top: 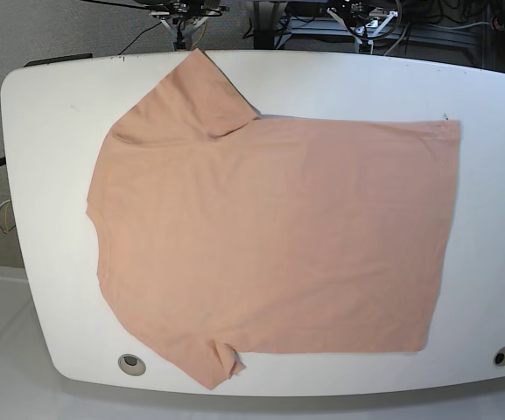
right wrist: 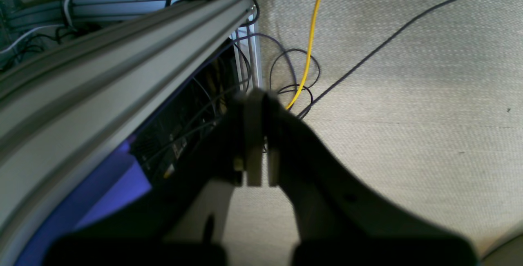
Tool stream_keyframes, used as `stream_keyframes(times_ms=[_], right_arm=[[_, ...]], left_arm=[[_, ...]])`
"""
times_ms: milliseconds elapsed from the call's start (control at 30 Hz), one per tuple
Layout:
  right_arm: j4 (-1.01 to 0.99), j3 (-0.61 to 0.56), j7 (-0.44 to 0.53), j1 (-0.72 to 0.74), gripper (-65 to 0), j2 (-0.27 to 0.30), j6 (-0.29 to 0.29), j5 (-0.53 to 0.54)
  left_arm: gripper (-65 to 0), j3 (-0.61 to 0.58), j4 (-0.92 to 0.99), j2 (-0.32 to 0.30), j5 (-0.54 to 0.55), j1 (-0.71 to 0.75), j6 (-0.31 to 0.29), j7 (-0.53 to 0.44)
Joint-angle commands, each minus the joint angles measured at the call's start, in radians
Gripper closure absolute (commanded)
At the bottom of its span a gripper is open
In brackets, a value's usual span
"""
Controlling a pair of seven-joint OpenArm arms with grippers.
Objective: Fold the T-shirt properly
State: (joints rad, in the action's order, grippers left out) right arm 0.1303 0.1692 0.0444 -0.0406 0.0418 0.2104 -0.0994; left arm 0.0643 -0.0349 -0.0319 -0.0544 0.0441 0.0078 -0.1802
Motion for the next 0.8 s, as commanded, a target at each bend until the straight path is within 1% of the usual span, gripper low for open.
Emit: stream_keyframes(times_ms=[0,333,533,767], right_arm=[[0.004,0.003,0.008,-0.005,-0.8,0.001,0.009,0.006],[0.007,0.002,0.025,-0.015,-0.7,0.003,0.008,-0.003],[0.009,0.001,0.009,-0.01,-0.8,0.006,0.007,-0.004],[0.016,0.002,0.015,-0.019,-0.8,0.009,0.008,-0.006]], left_arm=[[-0.4,-0.001,0.001,-0.003,0.002,0.003,0.001,-0.003],[-0.7,-0.002,-0.002,-0.005,0.001,0.007,0.006,-0.01],[-0.1,-0.004,-0.007,-0.007,0.002,0.011,0.002,-0.008],[0.0,-0.005,-0.009,-0.009,-0.002,0.026,0.006,-0.017]])
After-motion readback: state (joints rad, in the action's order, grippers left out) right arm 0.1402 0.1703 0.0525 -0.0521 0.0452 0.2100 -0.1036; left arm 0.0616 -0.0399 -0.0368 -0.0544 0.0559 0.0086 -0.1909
